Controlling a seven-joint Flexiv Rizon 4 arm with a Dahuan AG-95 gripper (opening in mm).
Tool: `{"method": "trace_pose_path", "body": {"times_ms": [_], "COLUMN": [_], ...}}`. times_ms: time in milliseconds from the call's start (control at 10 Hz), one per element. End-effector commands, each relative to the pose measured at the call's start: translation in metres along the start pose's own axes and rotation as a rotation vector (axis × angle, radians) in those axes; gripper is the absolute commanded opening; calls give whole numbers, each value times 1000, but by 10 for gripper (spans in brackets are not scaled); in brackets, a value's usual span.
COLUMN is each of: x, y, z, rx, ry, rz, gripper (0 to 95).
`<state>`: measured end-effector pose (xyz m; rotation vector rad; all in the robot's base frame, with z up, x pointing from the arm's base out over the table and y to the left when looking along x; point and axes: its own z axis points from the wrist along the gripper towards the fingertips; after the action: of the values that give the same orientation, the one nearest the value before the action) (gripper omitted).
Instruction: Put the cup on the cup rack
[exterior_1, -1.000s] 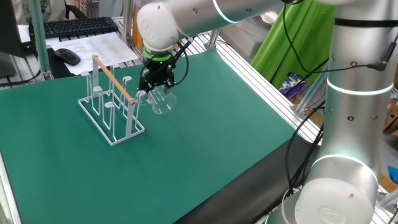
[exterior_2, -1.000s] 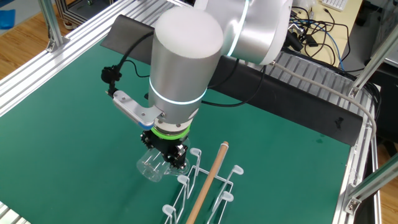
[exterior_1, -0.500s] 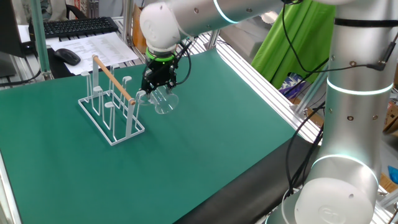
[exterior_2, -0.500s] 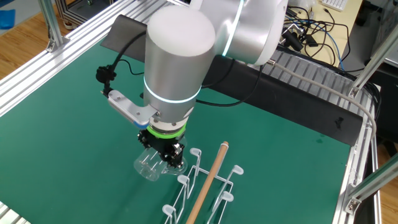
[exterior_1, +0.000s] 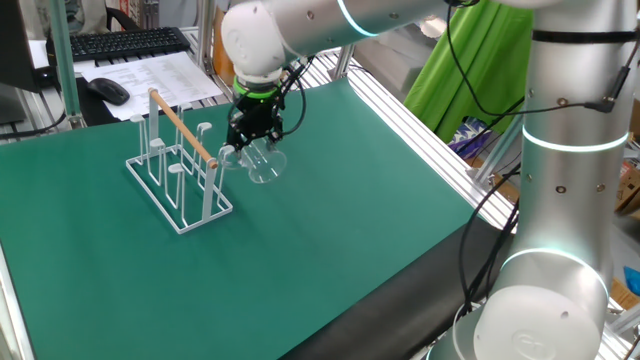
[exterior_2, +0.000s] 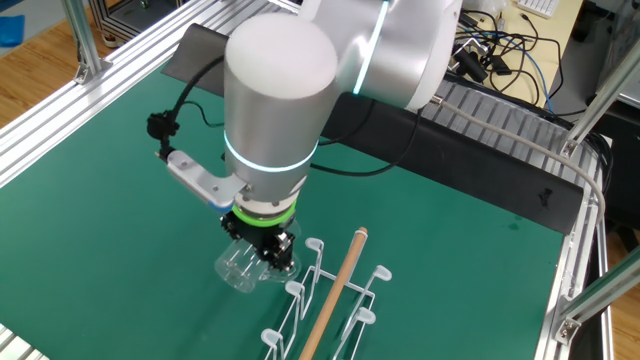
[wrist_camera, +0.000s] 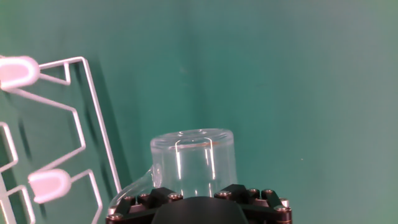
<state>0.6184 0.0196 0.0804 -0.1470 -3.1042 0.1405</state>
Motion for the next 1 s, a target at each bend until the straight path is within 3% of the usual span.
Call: {"method": "trace_pose_path", "body": {"times_ms": [100, 300, 600, 1000], "x": [0, 0, 0, 0], "y": [1, 1, 1, 1], "z": [-1, -1, -1, -1], "rx": [0, 8, 16, 13], "ry": [39, 69, 69, 72], "rz": [30, 80, 181, 254], "gripper": [0, 0, 0, 0]}}
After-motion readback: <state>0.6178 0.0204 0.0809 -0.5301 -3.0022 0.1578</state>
